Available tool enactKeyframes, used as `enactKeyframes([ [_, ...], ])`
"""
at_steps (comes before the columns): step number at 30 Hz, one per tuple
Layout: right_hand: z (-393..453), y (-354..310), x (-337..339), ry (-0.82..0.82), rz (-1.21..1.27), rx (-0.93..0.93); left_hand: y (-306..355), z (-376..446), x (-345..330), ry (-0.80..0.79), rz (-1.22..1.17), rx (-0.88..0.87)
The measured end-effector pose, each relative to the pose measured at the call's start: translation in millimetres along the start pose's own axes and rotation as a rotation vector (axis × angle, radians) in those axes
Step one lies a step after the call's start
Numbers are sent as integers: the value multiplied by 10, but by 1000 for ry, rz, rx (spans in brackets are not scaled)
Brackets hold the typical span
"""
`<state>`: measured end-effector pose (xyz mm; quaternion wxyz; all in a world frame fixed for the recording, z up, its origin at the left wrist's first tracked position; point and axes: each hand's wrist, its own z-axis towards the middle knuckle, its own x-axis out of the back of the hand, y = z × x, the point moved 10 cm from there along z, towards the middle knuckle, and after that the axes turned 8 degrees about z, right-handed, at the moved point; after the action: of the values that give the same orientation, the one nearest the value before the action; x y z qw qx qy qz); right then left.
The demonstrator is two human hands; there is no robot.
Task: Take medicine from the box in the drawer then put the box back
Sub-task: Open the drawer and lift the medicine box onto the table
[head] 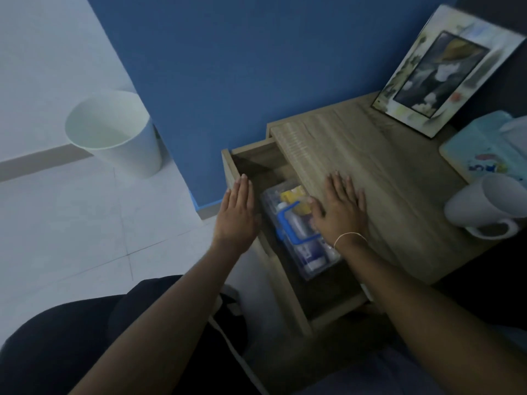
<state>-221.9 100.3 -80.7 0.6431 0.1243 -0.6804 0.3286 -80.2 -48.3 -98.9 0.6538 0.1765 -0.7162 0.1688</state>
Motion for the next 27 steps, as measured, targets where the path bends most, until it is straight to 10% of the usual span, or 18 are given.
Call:
enactKeyframes([
  [18, -32, -62, 89, 39, 71, 32, -659, -523, 92, -271, 121, 43],
  [27, -1186, -625, -230, -11, 389, 99, -203, 59, 188, -59, -122, -35],
])
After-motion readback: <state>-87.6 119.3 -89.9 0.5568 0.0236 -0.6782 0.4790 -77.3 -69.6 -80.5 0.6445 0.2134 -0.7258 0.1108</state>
